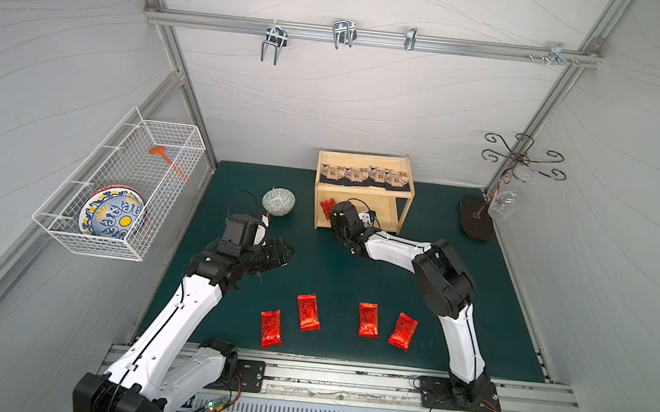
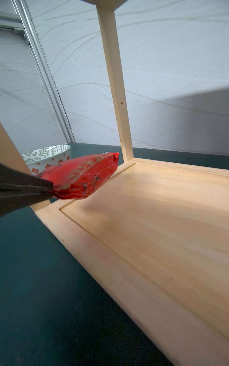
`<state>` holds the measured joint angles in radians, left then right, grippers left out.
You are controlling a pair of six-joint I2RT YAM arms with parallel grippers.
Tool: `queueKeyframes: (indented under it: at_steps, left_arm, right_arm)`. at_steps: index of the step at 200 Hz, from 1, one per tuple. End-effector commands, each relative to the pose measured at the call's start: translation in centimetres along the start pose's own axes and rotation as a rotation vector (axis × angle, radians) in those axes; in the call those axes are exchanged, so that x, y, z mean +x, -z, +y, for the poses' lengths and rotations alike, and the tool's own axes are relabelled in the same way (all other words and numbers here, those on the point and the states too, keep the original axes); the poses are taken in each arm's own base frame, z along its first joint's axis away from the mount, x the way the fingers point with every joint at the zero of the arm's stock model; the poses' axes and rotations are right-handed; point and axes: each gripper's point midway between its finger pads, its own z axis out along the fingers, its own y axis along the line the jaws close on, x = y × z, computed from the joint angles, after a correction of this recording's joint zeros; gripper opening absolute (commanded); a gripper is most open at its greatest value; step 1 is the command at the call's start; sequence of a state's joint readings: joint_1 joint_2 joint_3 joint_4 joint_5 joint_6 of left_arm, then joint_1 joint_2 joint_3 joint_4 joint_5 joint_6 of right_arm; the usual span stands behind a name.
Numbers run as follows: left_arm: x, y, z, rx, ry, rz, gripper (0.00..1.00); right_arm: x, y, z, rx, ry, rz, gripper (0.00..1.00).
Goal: Place the tea bags on the shelf by color
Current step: Place the tea bag on the shelf.
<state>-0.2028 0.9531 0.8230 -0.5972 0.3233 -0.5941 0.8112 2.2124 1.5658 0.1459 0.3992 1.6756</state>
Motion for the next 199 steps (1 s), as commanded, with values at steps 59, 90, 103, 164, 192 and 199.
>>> queueKeyframes:
  at_steps: [59,90,103,164,192,199]
  left_arm:
    - [-0.4,0.7,-0.3,0.018,-0.024,-0.033,0.64]
    - [-0.3,0.6,-0.3,0.019,-0.025,-0.029,0.64]
    - [-0.3,0.6,-0.3,0.019,-0.025,-0.026,0.64]
    - [-0.2,0.5,-0.4,0.020,-0.026,-0.024,0.64]
    - [-0.2,0.5,-0.4,0.021,-0.024,-0.023,0.64]
    - [-0.2,0.5,-0.4,0.021,-0.024,-0.023,0.64]
  right_arm:
    - [0.0,-2.7,-1.1,0.044,-0.015,-0.024,0.04]
    - [0.5,-3.3,-0.9,0.048,-0.020,-0.015,0.06]
    - [0.7,-3.4,-1.0,0.052,-0.019,-0.016,0.08]
    - [1.7,-3.7,-1.4,0.038,-0.017,0.034,0.21]
    - [2.2,-3.7,-1.3,0.026,-0.009,0.058,0.20]
    - [2.3,-3.6,-1.4,0.025,-0.007,0.063,0.20]
